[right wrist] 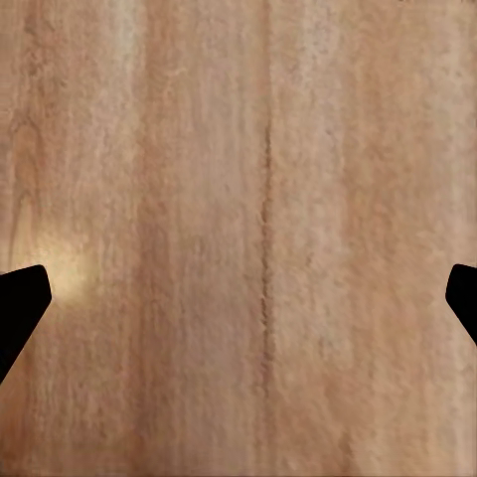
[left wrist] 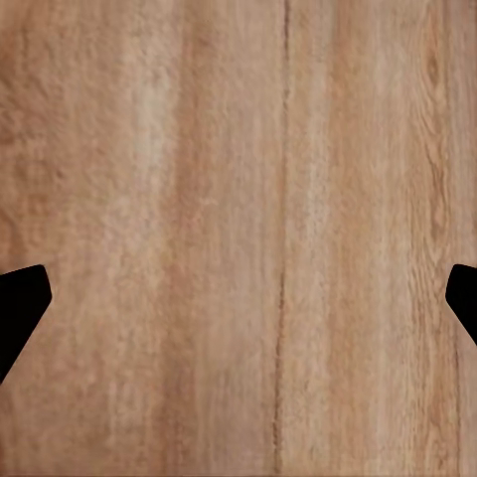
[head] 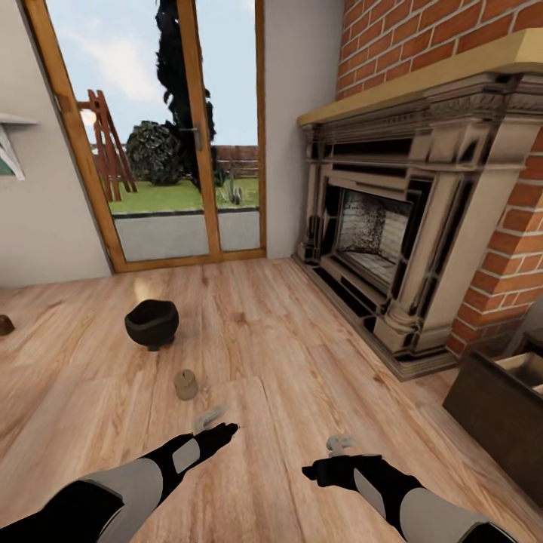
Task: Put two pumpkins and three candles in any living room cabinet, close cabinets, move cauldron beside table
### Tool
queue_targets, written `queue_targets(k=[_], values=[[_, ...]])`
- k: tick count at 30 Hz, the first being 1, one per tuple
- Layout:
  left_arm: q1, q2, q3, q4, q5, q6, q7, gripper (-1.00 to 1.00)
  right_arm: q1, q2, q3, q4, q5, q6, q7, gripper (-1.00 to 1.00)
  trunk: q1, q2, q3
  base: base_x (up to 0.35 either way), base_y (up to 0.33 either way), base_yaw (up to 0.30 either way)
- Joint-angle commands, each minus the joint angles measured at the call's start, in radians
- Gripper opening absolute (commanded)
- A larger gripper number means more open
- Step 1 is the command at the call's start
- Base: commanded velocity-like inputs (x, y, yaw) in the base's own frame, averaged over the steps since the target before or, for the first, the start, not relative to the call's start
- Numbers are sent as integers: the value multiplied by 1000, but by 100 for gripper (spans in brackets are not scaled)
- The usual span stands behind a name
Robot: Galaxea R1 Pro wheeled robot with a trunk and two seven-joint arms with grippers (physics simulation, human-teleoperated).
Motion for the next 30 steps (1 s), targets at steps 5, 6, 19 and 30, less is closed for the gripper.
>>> queue_targets(k=[5, 6, 19, 30], values=[[-1, -1, -8, 1, 11, 3, -3, 100, 0, 0, 10, -2, -5, 0, -85, 100, 0, 0, -1, 0, 0, 275], [-1, -2, -8, 1, 11, 3, -3, 100, 0, 1, 11, -2, -5, -1, -91, 100, 0, 0, -1, 0, 0, 275], [-1, -3, -8, 1, 11, 3, -3, 100, 0, 1, 11, -2, -5, -2, -97, 100, 0, 0, 1, 0, 0, 269], [-1, -4, -8, 1, 11, 3, -3, 100, 0, 1, 11, -2, -4, -2, -98, 100, 0, 0, 15, 0, 0, 177]])
